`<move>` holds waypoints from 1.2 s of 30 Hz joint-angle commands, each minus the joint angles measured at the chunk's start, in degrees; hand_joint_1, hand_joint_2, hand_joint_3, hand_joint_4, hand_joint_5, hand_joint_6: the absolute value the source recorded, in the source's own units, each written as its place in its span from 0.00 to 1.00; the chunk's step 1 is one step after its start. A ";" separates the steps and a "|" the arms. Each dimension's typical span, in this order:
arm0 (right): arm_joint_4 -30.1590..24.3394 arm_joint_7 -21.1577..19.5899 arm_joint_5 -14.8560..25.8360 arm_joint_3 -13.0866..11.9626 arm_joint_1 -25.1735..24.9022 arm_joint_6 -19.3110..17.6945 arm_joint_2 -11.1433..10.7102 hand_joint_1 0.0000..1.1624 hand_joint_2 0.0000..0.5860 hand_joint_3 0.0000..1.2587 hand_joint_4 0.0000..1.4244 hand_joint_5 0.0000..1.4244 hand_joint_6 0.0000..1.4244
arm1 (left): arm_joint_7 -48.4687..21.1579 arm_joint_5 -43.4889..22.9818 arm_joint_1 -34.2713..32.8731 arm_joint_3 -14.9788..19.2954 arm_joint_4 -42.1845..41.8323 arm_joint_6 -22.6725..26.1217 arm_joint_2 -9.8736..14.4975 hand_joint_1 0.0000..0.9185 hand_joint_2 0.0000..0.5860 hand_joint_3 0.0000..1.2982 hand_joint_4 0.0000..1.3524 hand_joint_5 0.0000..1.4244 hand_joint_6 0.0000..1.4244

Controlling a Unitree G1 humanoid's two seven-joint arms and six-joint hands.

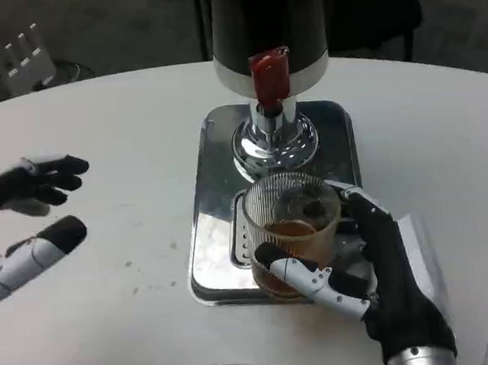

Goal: Grasp the cup under the faucet to collect the drink, then remove the cup.

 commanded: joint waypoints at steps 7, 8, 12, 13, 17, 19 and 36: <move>-5.81 3.69 -1.32 -0.49 2.63 -3.63 -2.25 0.72 0.32 0.51 0.50 0.62 0.61 | 2.23 9.70 7.95 -3.66 -6.99 -0.40 -1.74 0.00 0.19 0.20 0.12 0.15 0.23; -5.99 3.94 -1.28 -0.65 2.75 -3.60 -2.24 0.72 0.32 0.51 0.50 0.62 0.61 | 2.50 10.44 8.58 -4.00 -7.39 -0.41 -1.97 0.00 0.19 0.20 0.12 0.14 0.22; -6.38 4.87 -1.56 -1.24 2.96 -4.20 -3.00 0.72 0.32 0.52 0.51 0.62 0.61 | 2.81 11.61 9.67 -4.32 -7.67 -0.24 -1.97 0.00 0.19 0.19 0.10 0.12 0.21; -6.40 5.03 -1.57 -1.31 2.94 -4.27 -3.07 0.72 0.32 0.52 0.51 0.62 0.61 | 2.77 11.84 9.84 -4.31 -7.59 -0.29 -1.91 0.00 0.19 0.19 0.09 0.12 0.21; -6.43 5.28 -2.19 -1.29 2.78 -4.92 -3.60 0.72 0.32 0.53 0.51 0.63 0.62 | 2.44 12.47 10.75 -4.32 -7.28 -0.64 -1.28 0.00 0.19 0.17 0.07 0.10 0.20; -6.56 5.56 -2.17 -1.42 2.79 -5.17 -3.88 0.72 0.32 0.53 0.51 0.63 0.62 | 2.31 13.15 11.20 -4.32 -7.33 -0.60 -0.92 0.00 0.19 0.16 0.06 0.08 0.20; -9.03 7.25 -2.21 -2.54 3.56 -6.62 -5.83 0.73 0.31 0.54 0.52 0.64 0.63 | 1.66 20.14 14.24 -8.32 -12.51 3.68 -0.91 0.00 0.19 0.07 0.00 0.00 0.13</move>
